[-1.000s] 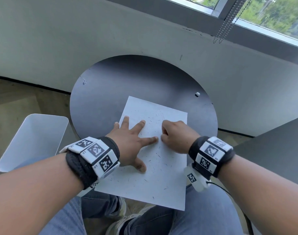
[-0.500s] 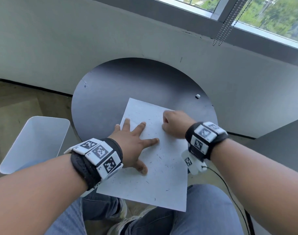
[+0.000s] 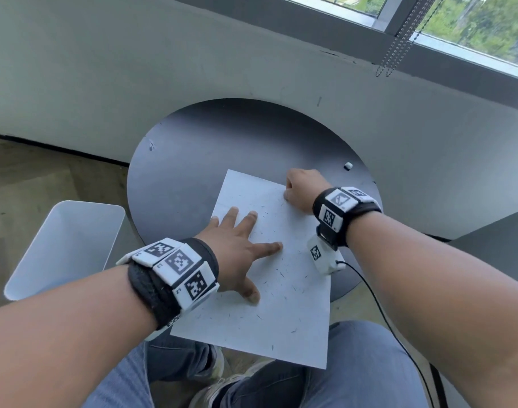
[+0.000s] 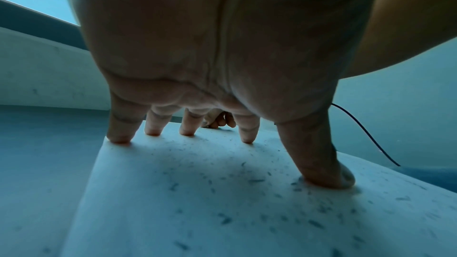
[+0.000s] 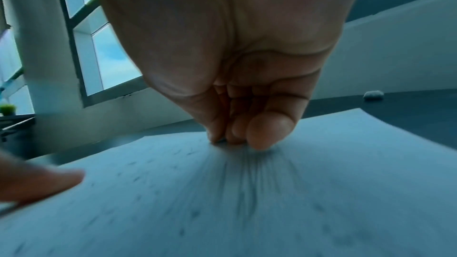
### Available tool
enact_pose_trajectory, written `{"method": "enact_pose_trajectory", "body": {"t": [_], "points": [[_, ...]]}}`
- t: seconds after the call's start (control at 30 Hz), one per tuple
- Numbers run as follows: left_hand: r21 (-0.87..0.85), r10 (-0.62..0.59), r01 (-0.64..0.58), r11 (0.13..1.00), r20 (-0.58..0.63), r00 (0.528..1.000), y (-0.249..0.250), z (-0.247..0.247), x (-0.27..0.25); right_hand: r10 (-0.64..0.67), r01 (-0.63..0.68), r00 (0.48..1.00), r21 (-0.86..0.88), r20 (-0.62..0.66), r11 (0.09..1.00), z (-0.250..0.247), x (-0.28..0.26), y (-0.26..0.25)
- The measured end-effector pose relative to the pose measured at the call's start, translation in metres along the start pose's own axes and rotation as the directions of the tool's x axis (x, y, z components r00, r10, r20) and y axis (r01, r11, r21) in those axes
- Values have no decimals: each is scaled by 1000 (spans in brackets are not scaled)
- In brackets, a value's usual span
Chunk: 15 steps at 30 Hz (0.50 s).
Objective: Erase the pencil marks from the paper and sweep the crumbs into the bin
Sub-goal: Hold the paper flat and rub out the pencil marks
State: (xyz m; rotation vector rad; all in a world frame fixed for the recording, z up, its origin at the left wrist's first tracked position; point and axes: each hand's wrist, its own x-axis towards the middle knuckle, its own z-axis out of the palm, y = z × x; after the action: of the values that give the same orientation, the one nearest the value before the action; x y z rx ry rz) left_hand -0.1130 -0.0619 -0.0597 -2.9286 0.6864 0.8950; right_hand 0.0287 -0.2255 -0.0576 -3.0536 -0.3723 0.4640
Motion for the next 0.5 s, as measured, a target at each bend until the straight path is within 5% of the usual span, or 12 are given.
{"method": "enact_pose_trajectory", "body": {"t": [0.37, 0.5], "points": [[1, -20, 20, 1000, 32, 999, 3, -4, 1, -117, 108, 986, 84, 121, 991, 27, -104, 22], [2, -3, 3, 1000, 48, 999, 4, -5, 4, -97, 92, 993, 73, 69, 993, 23, -81, 19]]}}
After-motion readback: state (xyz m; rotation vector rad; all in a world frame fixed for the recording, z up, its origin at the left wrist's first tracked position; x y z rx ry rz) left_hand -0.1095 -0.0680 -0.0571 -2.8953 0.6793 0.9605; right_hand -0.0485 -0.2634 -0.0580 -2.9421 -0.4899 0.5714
